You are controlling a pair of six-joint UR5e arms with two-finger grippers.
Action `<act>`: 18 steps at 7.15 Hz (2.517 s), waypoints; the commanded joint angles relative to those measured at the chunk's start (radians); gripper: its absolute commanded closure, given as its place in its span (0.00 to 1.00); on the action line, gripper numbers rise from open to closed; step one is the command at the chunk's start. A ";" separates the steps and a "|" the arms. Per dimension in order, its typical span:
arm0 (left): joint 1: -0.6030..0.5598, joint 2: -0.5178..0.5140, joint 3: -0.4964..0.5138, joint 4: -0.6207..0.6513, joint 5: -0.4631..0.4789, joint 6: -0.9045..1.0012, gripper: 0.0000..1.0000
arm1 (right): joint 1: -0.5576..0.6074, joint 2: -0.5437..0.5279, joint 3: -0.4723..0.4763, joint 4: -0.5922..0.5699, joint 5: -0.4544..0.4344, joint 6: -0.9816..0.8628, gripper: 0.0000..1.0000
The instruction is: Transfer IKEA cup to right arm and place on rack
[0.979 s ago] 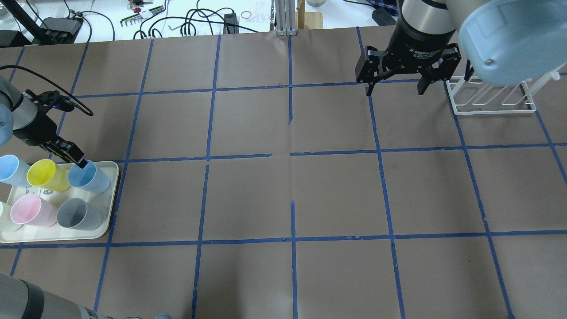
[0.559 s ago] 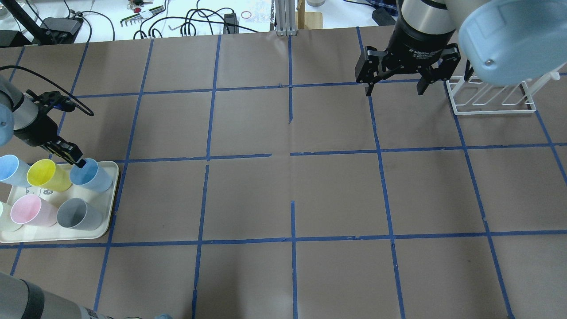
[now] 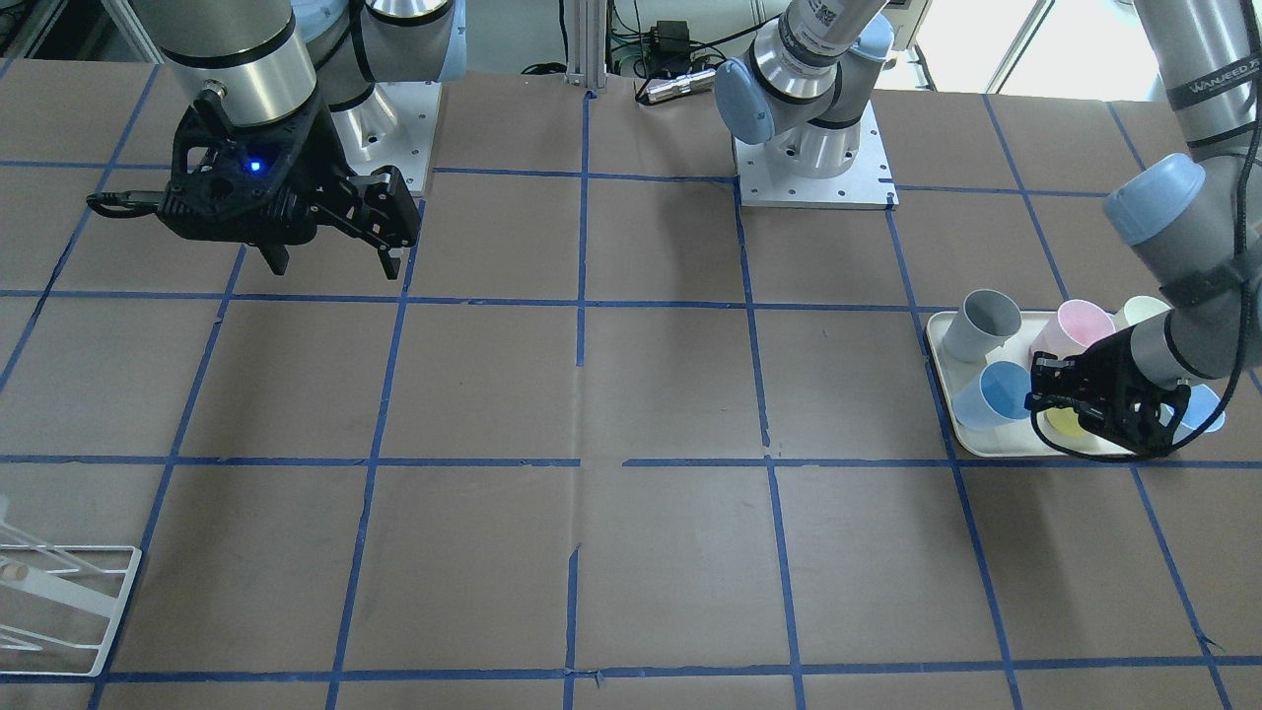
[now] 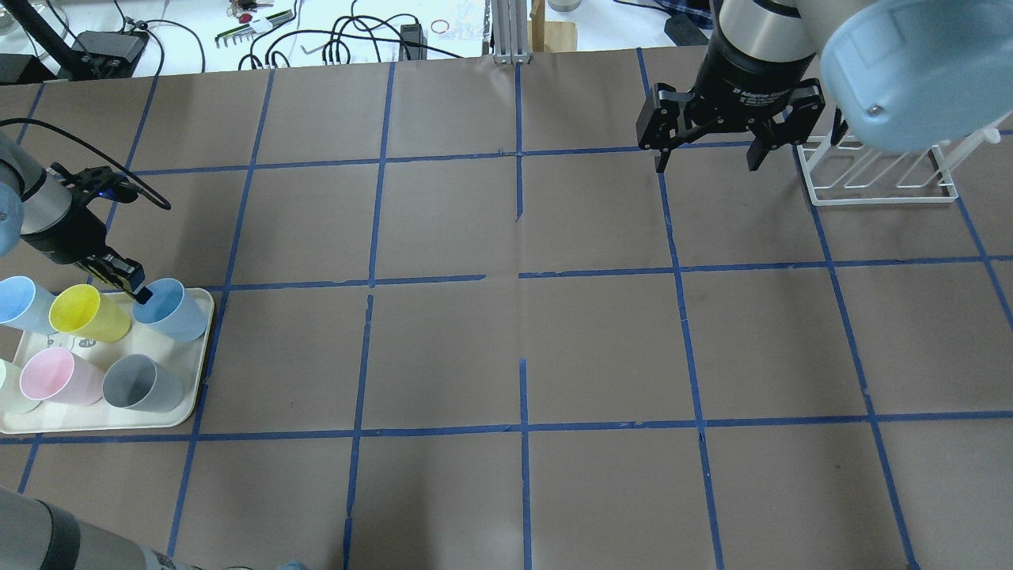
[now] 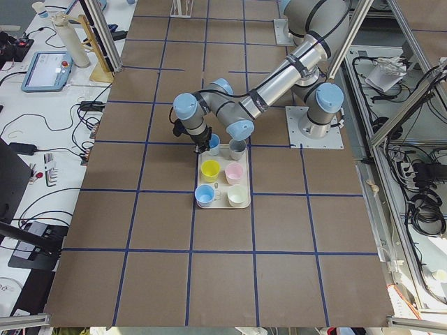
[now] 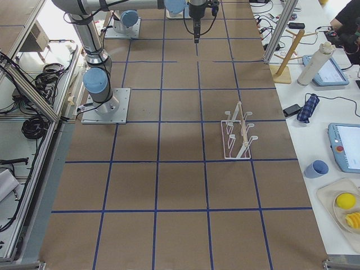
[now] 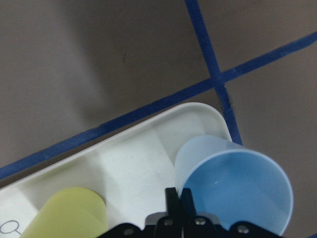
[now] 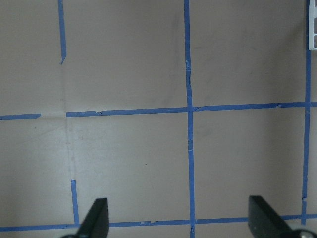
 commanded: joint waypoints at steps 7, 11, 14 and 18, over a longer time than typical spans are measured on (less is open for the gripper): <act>-0.163 0.077 0.212 -0.333 -0.504 -0.524 1.00 | -0.004 -0.005 -0.024 0.000 -0.003 0.006 0.00; -0.322 0.100 0.176 -0.426 -0.942 -0.733 1.00 | -0.024 0.005 -0.003 -0.076 -0.011 -0.017 0.02; -0.375 0.116 0.017 -0.437 -1.265 -0.721 1.00 | -0.238 0.008 0.004 -0.052 0.054 -0.292 0.00; -0.498 0.131 -0.081 -0.422 -1.575 -0.717 1.00 | -0.572 0.027 0.008 0.214 0.451 -0.520 0.00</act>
